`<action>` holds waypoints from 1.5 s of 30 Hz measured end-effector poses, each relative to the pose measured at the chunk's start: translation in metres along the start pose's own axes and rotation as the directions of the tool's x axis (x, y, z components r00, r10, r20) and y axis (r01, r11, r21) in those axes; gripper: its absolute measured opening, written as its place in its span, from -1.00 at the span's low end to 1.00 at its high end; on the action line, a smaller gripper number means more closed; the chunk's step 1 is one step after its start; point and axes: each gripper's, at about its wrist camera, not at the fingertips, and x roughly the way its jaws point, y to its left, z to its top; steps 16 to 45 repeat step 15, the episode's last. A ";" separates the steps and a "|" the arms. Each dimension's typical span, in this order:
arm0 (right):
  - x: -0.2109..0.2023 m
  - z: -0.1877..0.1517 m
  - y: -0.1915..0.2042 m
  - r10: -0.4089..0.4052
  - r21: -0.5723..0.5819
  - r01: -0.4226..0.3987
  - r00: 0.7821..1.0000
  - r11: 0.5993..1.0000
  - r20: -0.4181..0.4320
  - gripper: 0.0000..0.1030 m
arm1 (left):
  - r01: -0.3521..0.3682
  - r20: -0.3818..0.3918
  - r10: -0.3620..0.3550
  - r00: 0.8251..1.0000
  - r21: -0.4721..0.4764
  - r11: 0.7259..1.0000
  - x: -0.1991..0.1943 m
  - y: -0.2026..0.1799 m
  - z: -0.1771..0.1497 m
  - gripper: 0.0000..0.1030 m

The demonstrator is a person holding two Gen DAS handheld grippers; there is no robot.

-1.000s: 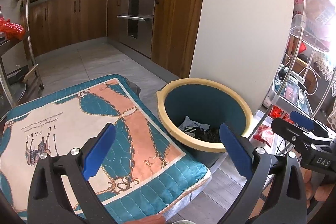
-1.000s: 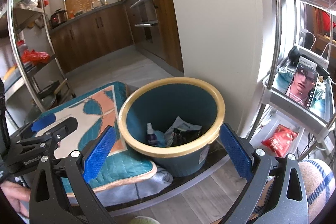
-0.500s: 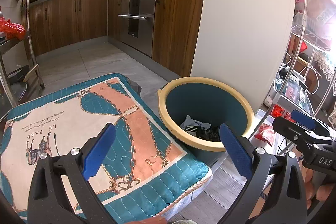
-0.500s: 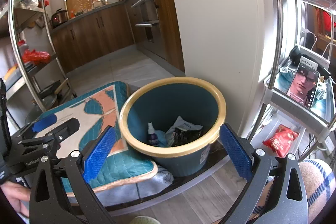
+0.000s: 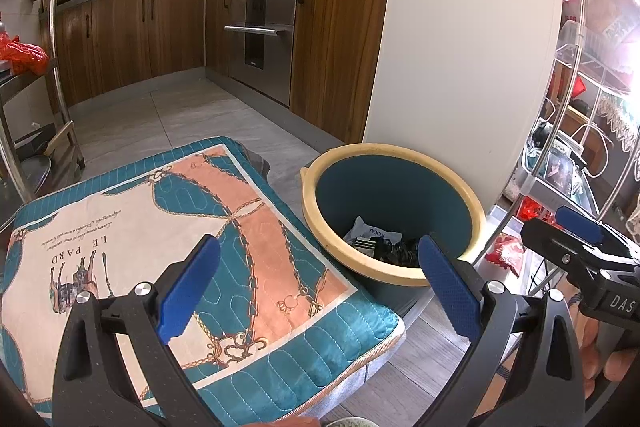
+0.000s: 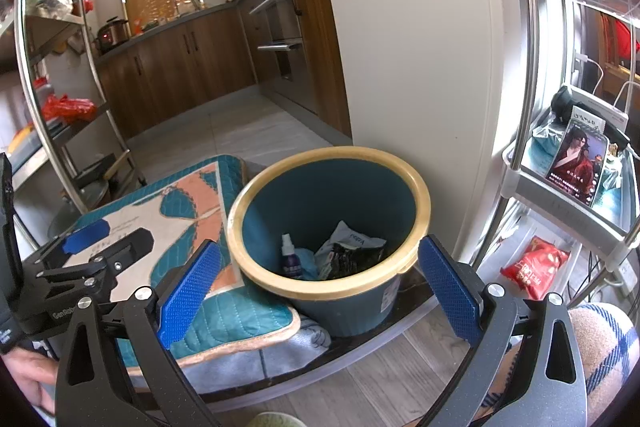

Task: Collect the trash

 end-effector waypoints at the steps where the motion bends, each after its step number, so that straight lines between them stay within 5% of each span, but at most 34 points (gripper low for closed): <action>1: 0.000 0.000 0.000 0.000 0.000 0.000 1.000 1.000 0.000 0.91 | 0.003 0.002 -0.003 1.000 -0.001 1.000 0.000 0.000 0.000 0.90; 45: 0.002 0.001 0.004 0.008 0.001 -0.008 1.000 1.000 -0.006 0.91 | -0.009 -0.009 0.009 1.000 -0.001 1.000 0.001 0.000 -0.001 0.90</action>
